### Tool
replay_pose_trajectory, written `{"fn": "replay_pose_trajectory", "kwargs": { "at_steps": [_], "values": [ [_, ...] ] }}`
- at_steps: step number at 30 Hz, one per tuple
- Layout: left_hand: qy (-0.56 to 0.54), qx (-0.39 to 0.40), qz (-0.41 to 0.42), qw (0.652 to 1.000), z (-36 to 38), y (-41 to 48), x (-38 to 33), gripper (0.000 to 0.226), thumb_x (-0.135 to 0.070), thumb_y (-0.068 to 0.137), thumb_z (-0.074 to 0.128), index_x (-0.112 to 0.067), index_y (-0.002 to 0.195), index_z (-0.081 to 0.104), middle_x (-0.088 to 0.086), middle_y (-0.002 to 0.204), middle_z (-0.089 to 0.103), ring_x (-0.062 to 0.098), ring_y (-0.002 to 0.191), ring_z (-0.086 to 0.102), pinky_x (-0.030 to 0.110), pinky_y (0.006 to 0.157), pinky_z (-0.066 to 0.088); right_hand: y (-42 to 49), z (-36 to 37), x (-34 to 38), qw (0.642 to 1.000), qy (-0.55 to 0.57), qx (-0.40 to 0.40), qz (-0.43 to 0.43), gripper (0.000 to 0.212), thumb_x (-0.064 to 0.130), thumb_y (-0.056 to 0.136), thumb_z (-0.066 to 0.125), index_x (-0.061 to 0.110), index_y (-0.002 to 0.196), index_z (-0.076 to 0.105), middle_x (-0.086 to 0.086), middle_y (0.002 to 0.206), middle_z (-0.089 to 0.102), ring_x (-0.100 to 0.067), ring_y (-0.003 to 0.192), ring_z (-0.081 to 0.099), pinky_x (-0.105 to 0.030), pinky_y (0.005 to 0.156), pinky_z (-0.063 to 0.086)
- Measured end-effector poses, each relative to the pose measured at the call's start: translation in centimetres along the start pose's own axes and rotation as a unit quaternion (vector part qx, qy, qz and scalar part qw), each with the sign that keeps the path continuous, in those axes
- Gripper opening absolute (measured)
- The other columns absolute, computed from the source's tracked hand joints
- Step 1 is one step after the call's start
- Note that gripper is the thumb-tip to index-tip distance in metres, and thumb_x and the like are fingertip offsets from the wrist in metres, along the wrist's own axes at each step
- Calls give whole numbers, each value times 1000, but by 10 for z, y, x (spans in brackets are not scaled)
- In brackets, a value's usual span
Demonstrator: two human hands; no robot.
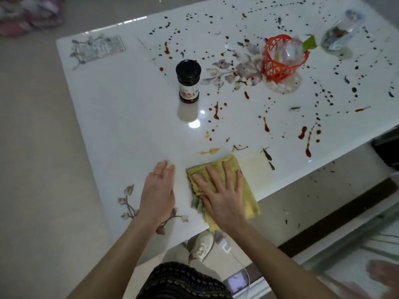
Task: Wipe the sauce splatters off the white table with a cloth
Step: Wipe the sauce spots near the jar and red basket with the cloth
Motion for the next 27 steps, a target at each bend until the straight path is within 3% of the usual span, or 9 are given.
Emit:
{"fn": "replay_pose_trajectory", "kwargs": {
  "at_steps": [4, 7, 10, 12, 16, 19, 24, 27],
  "values": [
    [-17, -8, -10, 1000, 0, -2, 5, 65, 10, 77, 49, -5, 138, 36, 15, 145, 35, 30, 133, 33, 46, 108, 32, 46, 7, -4, 997, 17, 31, -72, 49, 50, 97, 43, 44, 145, 44, -1, 155, 42, -44, 145, 28, -71, 112, 16],
    [-27, -3, -12, 1000, -1, -1, 10, 67, 11, 77, 46, -6, 140, 31, 11, 146, 35, 25, 135, 32, 45, 111, 28, 77, 6, -38, 998, 11, 47, 33, 50, 52, 96, 36, 42, 143, 49, -1, 154, 43, -41, 147, 25, -70, 113, 14],
    [-46, -6, -21, 999, -5, -1, 10, 66, 13, 80, 41, -9, 141, 30, 8, 147, 35, 21, 136, 31, 42, 113, 24, 78, 2, -58, 982, 17, 62, 177, 58, 57, 96, 23, 43, 150, 35, -1, 161, 29, -39, 150, 10, -68, 116, 4],
    [-57, -15, -24, 998, -8, 0, 10, 64, 14, 81, 40, -9, 140, 33, 8, 145, 38, 22, 134, 33, 41, 113, 25, 66, 0, -41, 975, 8, 52, 216, 59, 58, 96, 25, 42, 152, 28, -3, 162, 26, -42, 150, 8, -69, 115, 3],
    [-76, -35, -36, 996, -12, 3, 8, 61, 15, 79, 43, -7, 135, 40, 11, 134, 50, 27, 121, 46, 44, 107, 34, 51, 4, 5, 995, -1, 51, 85, 58, 58, 94, 36, 41, 150, 36, -6, 158, 35, -48, 146, 20, -73, 113, 9],
    [-78, -47, -48, 995, -16, 8, 7, 60, 14, 80, 43, -6, 137, 40, 12, 132, 52, 28, 116, 50, 43, 107, 34, 76, 7, -7, 998, -4, 62, 28, 58, 60, 93, 36, 40, 147, 43, -3, 157, 38, -46, 146, 22, -74, 111, 14],
    [-89, -57, -66, 992, -24, 10, 5, 55, 15, 83, 42, -5, 135, 42, 15, 121, 58, 31, 105, 55, 45, 102, 40, 109, 2, -54, 973, -14, 97, 207, 59, 61, 99, 22, 47, 155, 12, 4, 167, 6, -37, 151, -7, -65, 117, -6],
    [-86, -63, -61, 992, -23, 8, 6, 51, 13, 83, 46, -4, 131, 46, 14, 120, 59, 30, 105, 56, 46, 101, 41, 98, -3, -27, 962, 2, 97, 256, 68, 64, 92, 13, 42, 156, 14, -1, 167, 6, -41, 150, -8, -66, 116, -8]
  ]
}}
Point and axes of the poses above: each hand's wrist, its own y-axis towards the middle knuckle, its own z-axis out of the palm, x = y × z, the point moved 1 cm from there along y, towards the middle knuckle
